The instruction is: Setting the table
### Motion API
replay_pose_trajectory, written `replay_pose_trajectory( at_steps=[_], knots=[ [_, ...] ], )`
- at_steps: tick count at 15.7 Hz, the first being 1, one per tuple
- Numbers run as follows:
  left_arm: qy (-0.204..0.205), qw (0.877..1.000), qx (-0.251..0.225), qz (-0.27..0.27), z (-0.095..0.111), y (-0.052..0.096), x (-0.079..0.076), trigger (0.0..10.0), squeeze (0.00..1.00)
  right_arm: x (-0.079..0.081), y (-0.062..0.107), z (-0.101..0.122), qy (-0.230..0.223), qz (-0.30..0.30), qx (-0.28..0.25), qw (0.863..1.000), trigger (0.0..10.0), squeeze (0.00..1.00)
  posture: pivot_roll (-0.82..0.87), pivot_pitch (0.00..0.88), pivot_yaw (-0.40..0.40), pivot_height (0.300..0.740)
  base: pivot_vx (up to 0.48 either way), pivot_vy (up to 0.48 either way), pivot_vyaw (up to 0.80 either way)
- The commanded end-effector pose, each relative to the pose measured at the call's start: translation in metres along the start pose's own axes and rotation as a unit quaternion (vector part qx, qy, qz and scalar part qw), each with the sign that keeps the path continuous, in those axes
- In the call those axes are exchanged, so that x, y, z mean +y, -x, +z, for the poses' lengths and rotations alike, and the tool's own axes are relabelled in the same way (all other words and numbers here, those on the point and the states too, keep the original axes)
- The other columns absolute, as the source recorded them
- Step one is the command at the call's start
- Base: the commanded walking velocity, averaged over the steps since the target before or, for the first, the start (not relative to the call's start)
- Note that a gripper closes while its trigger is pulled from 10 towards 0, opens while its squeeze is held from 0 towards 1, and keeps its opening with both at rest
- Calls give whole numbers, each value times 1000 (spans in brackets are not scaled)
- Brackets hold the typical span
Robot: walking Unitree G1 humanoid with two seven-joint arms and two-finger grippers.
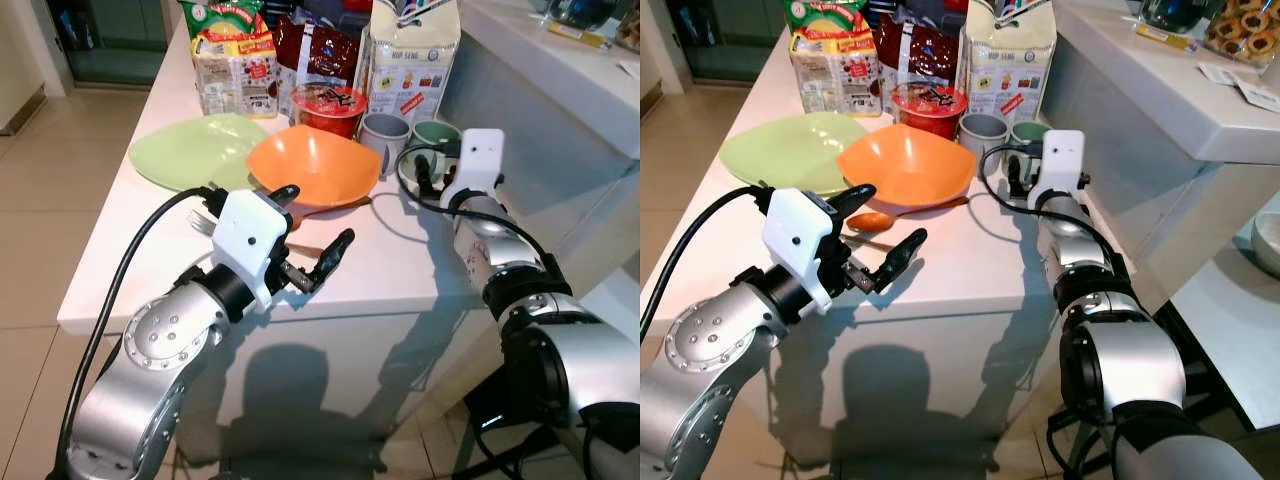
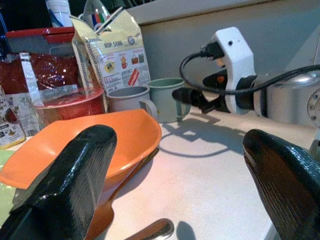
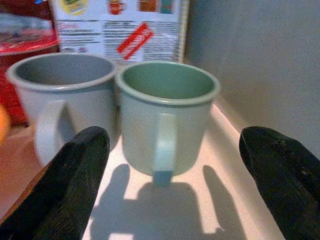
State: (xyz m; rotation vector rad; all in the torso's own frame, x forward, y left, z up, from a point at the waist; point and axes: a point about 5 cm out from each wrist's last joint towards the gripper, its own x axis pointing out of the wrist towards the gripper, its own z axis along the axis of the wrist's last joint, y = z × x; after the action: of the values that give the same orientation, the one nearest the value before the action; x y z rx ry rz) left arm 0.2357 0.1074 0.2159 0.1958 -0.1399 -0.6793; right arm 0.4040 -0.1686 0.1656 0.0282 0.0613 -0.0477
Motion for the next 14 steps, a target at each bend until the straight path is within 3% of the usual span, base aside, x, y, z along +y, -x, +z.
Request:
replay_pose_trajectory(
  at_steps=[1, 4, 8, 14],
  knots=[
    [-3, 1000, -5, -13, 6, 0, -3, 10000, 0, -10, -3, 11, -28, -17, -12, 999, 10000, 0, 122, 48, -119, 740, 0, 0, 0],
    [-9, 1000, -1, -11, 9, 3, -3, 10000, 0, -14, -3, 13, -44, -14, -10, 999, 10000, 0, 140, 73, -119, 740, 0, 0, 0],
    [-16, 1000, 1, -9, 18, 9, 0, 10000, 0, -19, -3, 9, -27, 2, 2, 1000, 10000, 0, 156, 150, -103, 740, 0, 0, 0],
    [2, 997, -69, -19, 48, 4, -8, 10000, 0, -20, -3, 17, -15, 27, -20, 999, 10000, 0, 154, 203, -93, 740, 0, 0, 0]
  ],
)
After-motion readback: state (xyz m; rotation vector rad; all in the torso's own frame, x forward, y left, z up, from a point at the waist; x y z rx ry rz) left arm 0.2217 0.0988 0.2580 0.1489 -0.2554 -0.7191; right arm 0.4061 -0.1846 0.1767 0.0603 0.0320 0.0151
